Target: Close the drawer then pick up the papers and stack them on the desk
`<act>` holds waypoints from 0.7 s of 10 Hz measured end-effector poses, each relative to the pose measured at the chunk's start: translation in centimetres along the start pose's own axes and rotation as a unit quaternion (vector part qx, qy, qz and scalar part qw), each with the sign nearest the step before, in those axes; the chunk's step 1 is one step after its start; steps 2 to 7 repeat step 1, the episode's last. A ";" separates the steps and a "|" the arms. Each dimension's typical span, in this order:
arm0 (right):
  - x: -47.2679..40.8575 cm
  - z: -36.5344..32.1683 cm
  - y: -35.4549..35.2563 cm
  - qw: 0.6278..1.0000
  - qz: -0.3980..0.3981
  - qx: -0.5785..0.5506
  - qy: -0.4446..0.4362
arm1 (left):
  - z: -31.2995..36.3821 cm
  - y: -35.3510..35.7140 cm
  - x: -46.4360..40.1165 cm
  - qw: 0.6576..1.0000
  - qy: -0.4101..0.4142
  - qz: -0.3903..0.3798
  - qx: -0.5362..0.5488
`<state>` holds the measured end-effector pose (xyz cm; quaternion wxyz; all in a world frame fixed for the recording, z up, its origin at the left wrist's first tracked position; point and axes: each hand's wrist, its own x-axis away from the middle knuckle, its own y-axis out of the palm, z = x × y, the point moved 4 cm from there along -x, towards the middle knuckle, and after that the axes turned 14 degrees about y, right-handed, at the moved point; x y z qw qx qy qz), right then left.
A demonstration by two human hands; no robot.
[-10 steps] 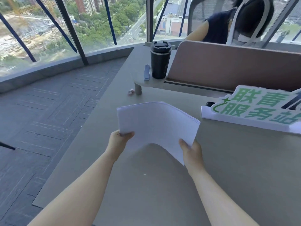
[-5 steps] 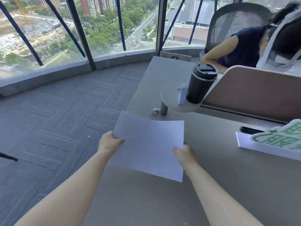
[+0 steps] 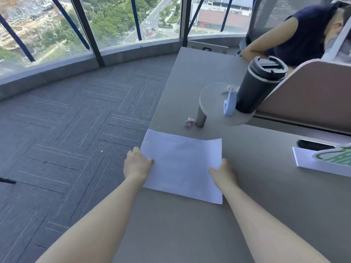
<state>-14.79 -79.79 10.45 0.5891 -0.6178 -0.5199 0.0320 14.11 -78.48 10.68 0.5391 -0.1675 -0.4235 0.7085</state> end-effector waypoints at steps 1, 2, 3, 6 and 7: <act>0.8 0.6 -0.7 0.997 0.069 0.034 0.033 | -0.1 -0.7 0.5 0.996 0.002 0.018 -0.087; 0.8 0.6 -0.7 0.997 0.069 0.034 0.033 | -0.1 -0.7 0.5 0.996 0.002 0.018 -0.087; 0.8 0.6 -0.7 0.997 0.069 0.034 0.033 | -0.1 -0.7 0.5 0.996 0.002 0.018 -0.087; 0.8 0.6 -0.7 0.997 0.069 0.034 0.033 | -0.1 -0.7 0.5 0.996 0.002 0.018 -0.087; 0.8 0.6 -0.7 0.997 0.069 0.034 0.033 | -0.1 -0.7 0.5 0.996 0.002 0.018 -0.087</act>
